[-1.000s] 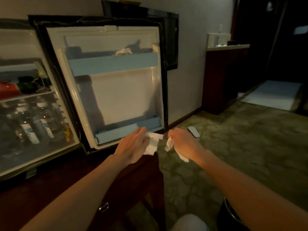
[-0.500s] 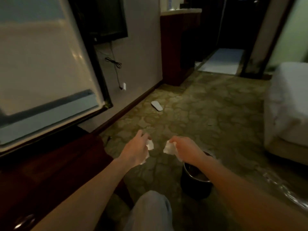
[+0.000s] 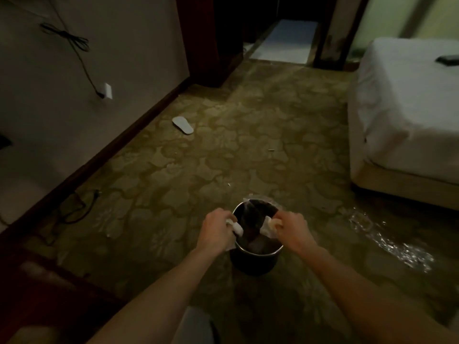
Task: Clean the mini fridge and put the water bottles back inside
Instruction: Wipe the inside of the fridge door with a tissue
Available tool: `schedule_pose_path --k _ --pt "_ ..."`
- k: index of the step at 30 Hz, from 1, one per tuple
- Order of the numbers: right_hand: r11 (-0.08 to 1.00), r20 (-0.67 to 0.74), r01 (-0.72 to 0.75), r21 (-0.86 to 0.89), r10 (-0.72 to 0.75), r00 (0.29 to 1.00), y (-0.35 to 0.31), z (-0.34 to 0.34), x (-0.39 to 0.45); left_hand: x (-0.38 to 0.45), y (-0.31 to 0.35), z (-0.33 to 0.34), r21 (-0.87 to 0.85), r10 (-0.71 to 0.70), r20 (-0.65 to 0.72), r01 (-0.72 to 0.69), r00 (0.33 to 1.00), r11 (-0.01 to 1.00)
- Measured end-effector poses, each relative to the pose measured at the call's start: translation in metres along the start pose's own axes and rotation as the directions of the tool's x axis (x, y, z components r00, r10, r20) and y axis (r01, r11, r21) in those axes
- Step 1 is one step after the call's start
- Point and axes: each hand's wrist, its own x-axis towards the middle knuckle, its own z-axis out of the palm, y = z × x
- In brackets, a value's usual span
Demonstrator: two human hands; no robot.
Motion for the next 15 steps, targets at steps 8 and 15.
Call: schedule_pose_path --k 8,15 --pt "0.990 0.063 -0.132 0.055 0.128 0.990 0.054 0.050 0.068 0.067 -0.026 0.099 -0.117 -0.142 0.080 0.151 0.987 0.982" --pt "0.990 0.147 -0.121 0.066 0.110 0.983 0.082 0.106 0.095 0.087 -0.054 0.153 -0.068 -0.248 0.287 0.278 0.925 0.958"
